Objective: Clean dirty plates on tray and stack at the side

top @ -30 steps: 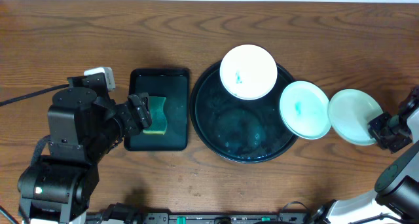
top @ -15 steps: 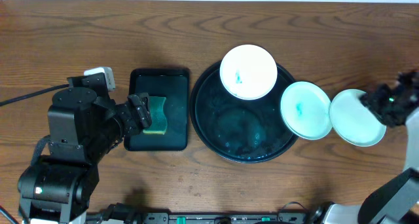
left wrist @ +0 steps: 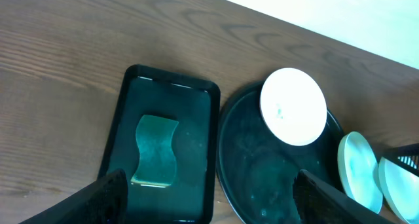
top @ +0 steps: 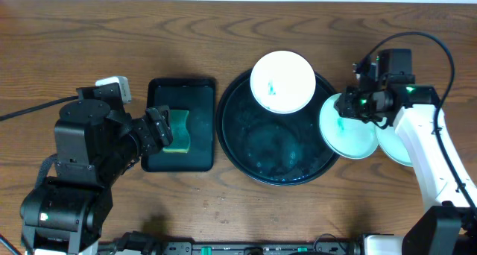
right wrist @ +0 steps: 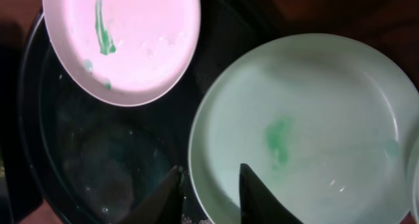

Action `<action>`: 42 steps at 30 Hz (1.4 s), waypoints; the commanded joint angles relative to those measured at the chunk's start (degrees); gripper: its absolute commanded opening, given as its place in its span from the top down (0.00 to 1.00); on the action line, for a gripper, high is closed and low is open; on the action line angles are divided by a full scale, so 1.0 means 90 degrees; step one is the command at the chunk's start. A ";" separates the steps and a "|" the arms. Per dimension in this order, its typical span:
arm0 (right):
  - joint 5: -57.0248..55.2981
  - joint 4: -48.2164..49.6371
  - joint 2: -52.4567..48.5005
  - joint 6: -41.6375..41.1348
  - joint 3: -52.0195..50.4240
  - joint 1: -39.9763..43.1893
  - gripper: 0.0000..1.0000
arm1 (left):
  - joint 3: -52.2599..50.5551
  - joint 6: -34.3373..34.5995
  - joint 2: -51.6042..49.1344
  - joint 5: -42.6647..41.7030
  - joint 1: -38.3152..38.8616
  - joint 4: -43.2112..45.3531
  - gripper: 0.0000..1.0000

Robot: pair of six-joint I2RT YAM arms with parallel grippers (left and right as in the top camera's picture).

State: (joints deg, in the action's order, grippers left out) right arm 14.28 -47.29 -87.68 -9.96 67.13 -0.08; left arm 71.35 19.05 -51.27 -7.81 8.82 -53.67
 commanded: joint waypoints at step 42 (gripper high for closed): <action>-0.0248 -0.0051 0.0046 0.0017 0.0068 -0.0085 0.69 | 0.0061 -0.0068 0.0005 -0.0063 -0.0019 -0.0005 0.19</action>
State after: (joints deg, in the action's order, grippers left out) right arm 12.34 -47.72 -87.68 -9.98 67.13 -0.71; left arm 71.35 19.05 -51.27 -7.81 8.82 -53.67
